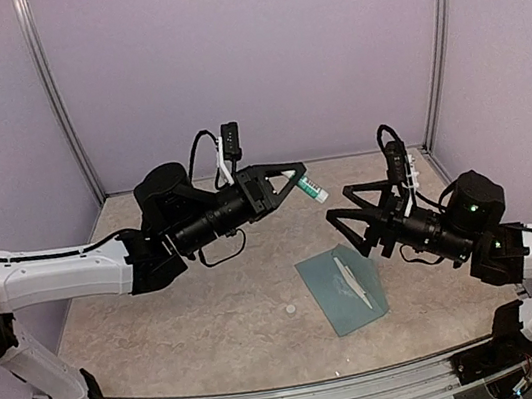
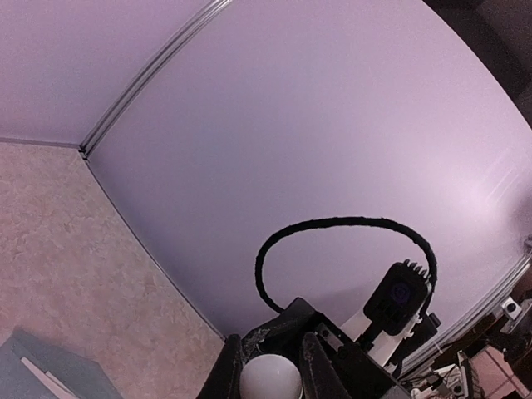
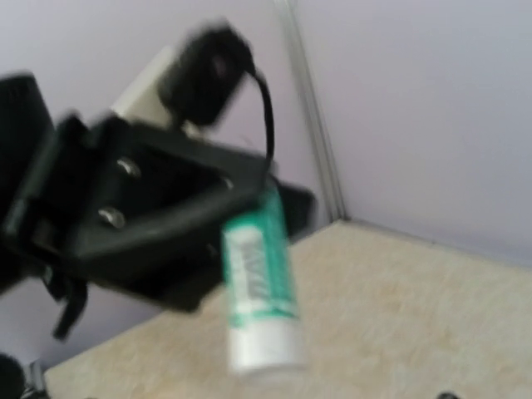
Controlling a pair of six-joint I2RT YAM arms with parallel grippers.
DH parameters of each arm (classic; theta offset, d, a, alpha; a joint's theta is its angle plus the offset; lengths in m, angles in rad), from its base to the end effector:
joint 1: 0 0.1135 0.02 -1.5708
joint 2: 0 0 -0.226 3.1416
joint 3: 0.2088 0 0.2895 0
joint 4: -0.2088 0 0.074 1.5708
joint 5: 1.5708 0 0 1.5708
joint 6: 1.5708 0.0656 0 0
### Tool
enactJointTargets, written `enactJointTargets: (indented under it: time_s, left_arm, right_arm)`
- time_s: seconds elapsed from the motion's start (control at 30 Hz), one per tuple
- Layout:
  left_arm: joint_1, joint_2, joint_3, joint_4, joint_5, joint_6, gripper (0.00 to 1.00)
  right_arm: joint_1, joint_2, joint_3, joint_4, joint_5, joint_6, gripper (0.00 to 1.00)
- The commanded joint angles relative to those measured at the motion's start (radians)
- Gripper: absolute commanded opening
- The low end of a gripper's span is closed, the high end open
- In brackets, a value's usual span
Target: Place the letter into the envelope and seal it
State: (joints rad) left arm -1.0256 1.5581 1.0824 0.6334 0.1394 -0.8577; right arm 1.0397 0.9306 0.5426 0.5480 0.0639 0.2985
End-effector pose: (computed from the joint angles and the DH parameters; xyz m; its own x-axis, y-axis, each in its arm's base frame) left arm 0.2171 -0.3755 0.2850 -0.6410 -0.3875 -0.6626 0.6621 0.1576 -0.7327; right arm 0.1594 0.2631 0.2654 -0.1665 0.2959 -0.9406 -0.8156 0.4947 0.3001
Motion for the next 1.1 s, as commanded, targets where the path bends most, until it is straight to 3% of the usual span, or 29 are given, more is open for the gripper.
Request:
enactJointTargets:
  time_s: [0.0,0.17,0.27,0.67,0.8,0.87,0.97,1.07]
  left_arm:
    - [0.005,-0.061,-0.004,-0.102,0.085,0.219,0.06]
    - [-0.003,-0.082,-0.009,-0.144,0.183,0.308,0.07]
    - [-0.013,-0.085,-0.011,-0.148,0.206,0.326,0.07]
    - [-0.046,-0.076,-0.007,-0.156,0.204,0.346,0.07]
    - [-0.050,-0.075,-0.007,-0.156,0.206,0.345,0.08]
    - [-0.053,-0.073,-0.007,-0.155,0.207,0.347,0.15]
    - [-0.060,-0.067,-0.006,-0.153,0.205,0.350,0.43]
    - [-0.070,-0.056,-0.004,-0.148,0.203,0.349,0.52]
  right_arm:
    - [-0.102,-0.017,0.056,-0.163,-0.327,0.135,0.83]
    - [-0.164,0.010,0.081,-0.140,-0.538,0.216,0.75]
    - [-0.164,0.049,0.104,-0.117,-0.603,0.238,0.65]
    - [-0.164,0.118,0.131,-0.091,-0.635,0.239,0.32]
    - [-0.165,0.125,0.129,-0.084,-0.635,0.236,0.15]
    - [-0.165,0.126,0.126,-0.077,-0.631,0.236,0.08]
    - [-0.164,0.126,0.121,-0.061,-0.616,0.238,0.05]
    - [-0.163,0.132,0.122,-0.044,-0.602,0.241,0.05]
